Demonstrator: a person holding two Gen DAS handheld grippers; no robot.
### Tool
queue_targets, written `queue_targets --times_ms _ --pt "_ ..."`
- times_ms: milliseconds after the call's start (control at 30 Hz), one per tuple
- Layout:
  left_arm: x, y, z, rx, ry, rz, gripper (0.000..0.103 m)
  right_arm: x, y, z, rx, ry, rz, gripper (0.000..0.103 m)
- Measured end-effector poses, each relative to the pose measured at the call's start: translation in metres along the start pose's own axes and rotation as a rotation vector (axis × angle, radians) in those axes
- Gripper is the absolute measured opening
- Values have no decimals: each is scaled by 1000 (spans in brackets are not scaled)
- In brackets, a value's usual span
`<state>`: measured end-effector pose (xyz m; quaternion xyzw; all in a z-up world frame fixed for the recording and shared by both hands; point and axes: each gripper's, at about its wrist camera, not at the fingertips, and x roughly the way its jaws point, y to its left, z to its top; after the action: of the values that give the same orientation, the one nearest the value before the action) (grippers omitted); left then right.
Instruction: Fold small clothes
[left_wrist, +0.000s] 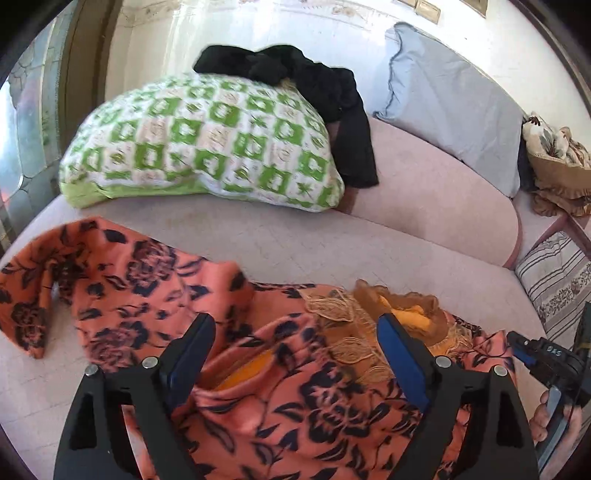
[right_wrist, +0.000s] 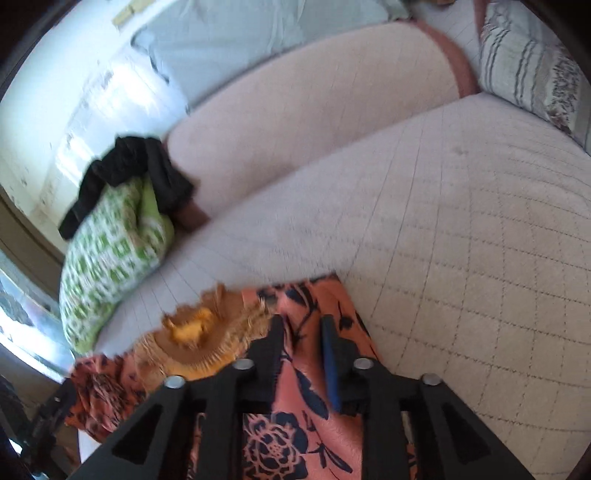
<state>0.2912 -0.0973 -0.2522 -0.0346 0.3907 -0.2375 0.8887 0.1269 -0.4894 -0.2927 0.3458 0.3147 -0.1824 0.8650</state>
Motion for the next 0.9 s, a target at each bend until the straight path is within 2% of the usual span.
queue_targets --times_ms 33,67,100,133,167,200,233,267,300,333,433,567,767,833,900 --pt "5 -2 0 1 16 -1 89 -2 -2 -1 16 -11 10 72" --pt "11 -6 -1 4 32 0 89 -4 -4 -2 31 -21 20 83" --pt "17 -10 -2 11 41 1 89 -5 -2 -2 44 -40 34 85" --pt "19 -12 -3 17 46 9 83 -7 -1 -3 51 -67 41 85" --pt "23 -16 -5 30 61 29 73 -10 0 -2 50 -84 42 85" --pt "30 -20 -7 59 104 82 39 -15 0 -3 45 -97 57 85" --pt "35 -22 -10 80 142 135 21 -16 6 -3 40 -104 96 83" --pt "39 -22 -13 96 176 185 21 -15 9 -3 31 -95 127 83" --pt "40 -20 -16 105 196 221 21 -12 16 -5 8 -67 164 78" --pt "38 -18 -18 106 211 226 21 -8 25 -8 -19 -44 183 65" --pt "21 -13 -19 141 225 238 21 6 58 -23 -132 64 219 45" --pt "-8 -2 -28 193 253 197 21 20 97 -50 -209 191 329 43" --pt "-33 28 -50 249 349 96 24 31 143 -92 -277 296 425 43" --pt "-48 42 -51 243 334 59 24 36 154 -106 -305 317 424 43" --pt "-61 61 -47 201 299 79 24 43 162 -118 -343 370 428 43"
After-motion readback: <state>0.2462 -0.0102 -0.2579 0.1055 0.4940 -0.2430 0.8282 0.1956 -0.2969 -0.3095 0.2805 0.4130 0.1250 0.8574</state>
